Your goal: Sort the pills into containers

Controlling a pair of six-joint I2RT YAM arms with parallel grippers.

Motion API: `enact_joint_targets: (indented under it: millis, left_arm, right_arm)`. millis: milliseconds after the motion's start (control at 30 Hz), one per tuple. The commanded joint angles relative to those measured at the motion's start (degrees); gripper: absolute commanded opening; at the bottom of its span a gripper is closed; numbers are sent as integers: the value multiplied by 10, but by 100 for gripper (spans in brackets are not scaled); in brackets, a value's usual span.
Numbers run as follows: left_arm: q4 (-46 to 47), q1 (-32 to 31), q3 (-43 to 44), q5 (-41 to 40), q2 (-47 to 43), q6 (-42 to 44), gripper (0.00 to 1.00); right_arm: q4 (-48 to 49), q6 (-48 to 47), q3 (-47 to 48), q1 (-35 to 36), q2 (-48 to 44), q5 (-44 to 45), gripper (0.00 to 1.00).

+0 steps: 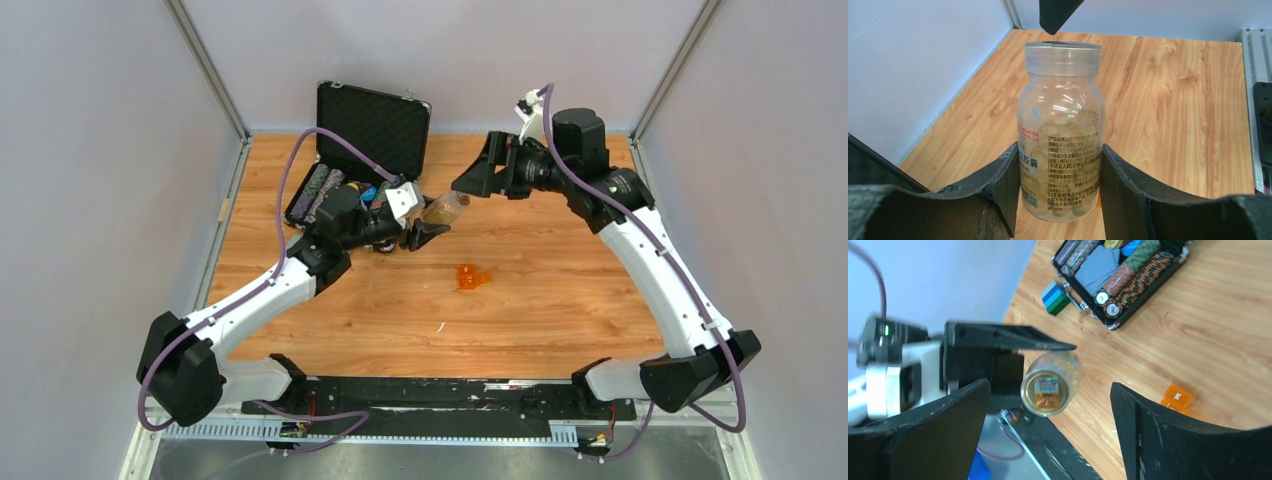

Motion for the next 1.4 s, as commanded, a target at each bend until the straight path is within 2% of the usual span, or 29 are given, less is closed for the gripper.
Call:
enact_joint_targets:
  millis: [0, 200, 300, 600, 767, 900, 1067, 1167, 1200, 1233, 1300, 1367]
  left_arm:
    - [3, -1, 30, 39, -12, 8, 0]
    - [0, -1, 32, 98, -11, -1, 0]
    - [0, -1, 33, 118, -12, -1, 0]
    - [-2, -1, 41, 146, -8, 3, 0]
    - [-2, -1, 44, 146, -6, 6, 0]
    - [1, -1, 46, 136, -1, 4, 0]
    - [29, -1, 44, 105, 10, -4, 0]
    - [37, -1, 40, 86, 13, -1, 0]
    - [40, -2, 39, 76, 13, 0, 0]
    - [40, -2, 37, 72, 13, 1, 0]
    - [41, -1, 34, 60, 13, 3, 0]
    - [39, -1, 32, 47, 13, 7, 0]
  right_arm:
    - [36, -195, -29, -1, -45, -136, 92]
    - [1, -333, -54, -1, -71, -185, 92]
    - [-22, -363, -52, -1, -70, -182, 88]
    - [-36, -381, -46, -1, -54, -194, 64]
    - [-36, -358, -35, -1, -40, -187, 50]
    - [-13, -294, -35, 6, -30, -180, 33]
    - [74, -124, -64, 51, -25, -77, 29]
    - [101, -12, -65, 78, -12, 3, 20]
    - [100, 26, -61, 83, -7, 37, 13]
    - [95, 78, -56, 85, -3, 70, 1]
    - [68, 153, -50, 85, 7, 108, 0]
    - [49, 150, -32, 84, 24, 108, 9]
